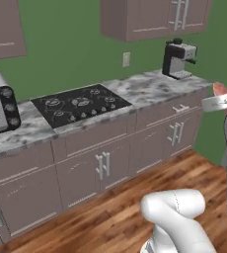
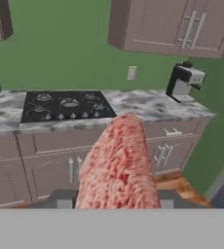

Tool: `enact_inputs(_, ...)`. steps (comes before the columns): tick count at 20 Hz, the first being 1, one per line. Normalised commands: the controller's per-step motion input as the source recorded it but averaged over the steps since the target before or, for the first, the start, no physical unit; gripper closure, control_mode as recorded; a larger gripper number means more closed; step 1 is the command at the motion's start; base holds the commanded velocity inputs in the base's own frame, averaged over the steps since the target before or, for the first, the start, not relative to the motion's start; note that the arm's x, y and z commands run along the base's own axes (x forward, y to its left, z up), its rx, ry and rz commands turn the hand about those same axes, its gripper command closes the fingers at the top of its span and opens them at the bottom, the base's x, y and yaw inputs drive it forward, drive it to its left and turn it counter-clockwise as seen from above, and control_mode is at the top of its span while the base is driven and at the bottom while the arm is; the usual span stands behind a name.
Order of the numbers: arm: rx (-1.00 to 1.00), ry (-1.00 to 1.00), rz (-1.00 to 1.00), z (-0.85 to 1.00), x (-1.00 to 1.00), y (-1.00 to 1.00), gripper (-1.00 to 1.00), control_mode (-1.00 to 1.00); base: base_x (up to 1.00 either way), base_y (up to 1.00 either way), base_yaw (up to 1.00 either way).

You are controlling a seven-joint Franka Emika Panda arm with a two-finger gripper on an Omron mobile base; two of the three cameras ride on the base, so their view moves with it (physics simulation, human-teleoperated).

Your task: Transport the steak from the fridge to the microwave and turn on the microwave.

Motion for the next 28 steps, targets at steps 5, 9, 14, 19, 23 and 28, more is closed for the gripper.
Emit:
enact_inputs(5,0.0,0.0,0.0,0.0,0.0,0.0,1.0,1.0,0.33,0.55,0.21)
enact_inputs(9,0.0,0.0,0.0,0.0,0.0,0.0,1.0,1.0,0.18,0.71,0.05)
enact_inputs(14,0.0,0.0,0.0,0.0,0.0,0.0,1.0,1.0,0.02,0.75,0.0)
enact_inputs(19,0.0,0.0,0.0,0.0,0.0,0.0,1.0,1.0,0.0,0.73,0.0)
enact_inputs(23,0.0,0.0,0.0,0.0,0.0,0.0,1.0,1.0,-0.01,0.64,0.0)
enact_inputs(28,0.0,0.0,0.0,0.0,0.0,0.0,1.0,1.0,-0.11,0.57,0.0)
